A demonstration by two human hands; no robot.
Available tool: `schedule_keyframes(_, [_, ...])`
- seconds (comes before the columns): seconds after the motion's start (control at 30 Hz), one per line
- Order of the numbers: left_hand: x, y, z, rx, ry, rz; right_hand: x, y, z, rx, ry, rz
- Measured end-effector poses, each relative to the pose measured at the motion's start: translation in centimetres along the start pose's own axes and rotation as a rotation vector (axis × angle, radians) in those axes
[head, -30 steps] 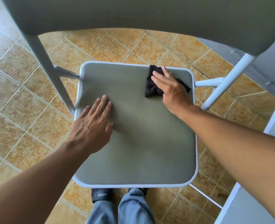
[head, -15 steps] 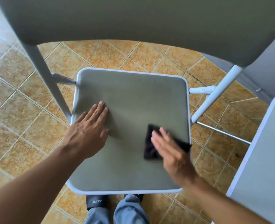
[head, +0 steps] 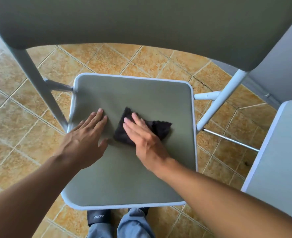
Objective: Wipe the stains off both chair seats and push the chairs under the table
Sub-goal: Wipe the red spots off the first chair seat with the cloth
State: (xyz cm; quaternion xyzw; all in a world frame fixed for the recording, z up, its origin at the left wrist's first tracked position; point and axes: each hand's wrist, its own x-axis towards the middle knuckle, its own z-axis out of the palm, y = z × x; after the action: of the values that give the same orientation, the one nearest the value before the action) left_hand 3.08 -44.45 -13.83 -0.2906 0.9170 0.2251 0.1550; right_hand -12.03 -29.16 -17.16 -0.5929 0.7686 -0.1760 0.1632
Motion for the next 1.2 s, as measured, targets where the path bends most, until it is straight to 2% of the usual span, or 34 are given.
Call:
schedule_keyframes(0.1, [0.0,-0.1,-0.1,-0.020,-0.004,0.011,-6.7,-0.1,-1.9,-0.024,-0.158,-0.197])
schedule_keyframes(0.2, [-0.1,-0.1,-0.1,-0.032,0.009,0.009,-5.4,3.9,-4.2,-0.167,-0.158,-0.229])
schedule_keyframes(0.27, [-0.1,0.0,-0.1,-0.037,0.013,0.006,-1.4,8.0,-4.9,-0.213,-0.075,-0.067])
schedule_keyframes(0.37, [0.0,0.0,-0.1,-0.043,0.007,0.004,5.1,12.9,-6.8,-0.196,0.038,0.308])
schedule_keyframes(0.47, [0.1,-0.1,-0.1,-0.066,-0.009,0.001,7.7,13.4,-7.3,-0.151,0.062,0.524])
schedule_keyframes(0.57, [0.2,-0.2,-0.1,-0.100,-0.017,-0.005,3.9,10.5,-5.5,-0.143,0.118,0.462])
schedule_keyframes(0.67, [0.3,-0.3,-0.1,-0.105,-0.030,-0.003,-4.5,5.1,-3.1,-0.099,0.104,0.370])
schedule_keyframes(0.8, [0.3,-0.5,-0.2,-0.107,-0.029,0.013,-15.5,-3.1,-2.2,-0.026,-0.057,0.107])
schedule_keyframes(0.87, [0.2,-0.6,-0.2,-0.105,-0.026,0.018,-17.2,-3.1,-2.9,-0.037,-0.165,-0.022])
schedule_keyframes(0.97, [0.2,-0.5,-0.2,-0.104,-0.008,0.026,-12.7,1.6,-4.0,-0.101,-0.126,-0.061])
schedule_keyframes(1.07, [0.1,-0.3,-0.2,-0.112,0.012,0.022,-4.1,8.1,-5.2,-0.173,0.031,0.156])
schedule_keyframes(1.2, [0.1,-0.5,-0.1,-0.097,0.002,0.033,3.7,11.8,-6.9,-0.233,-0.005,0.372])
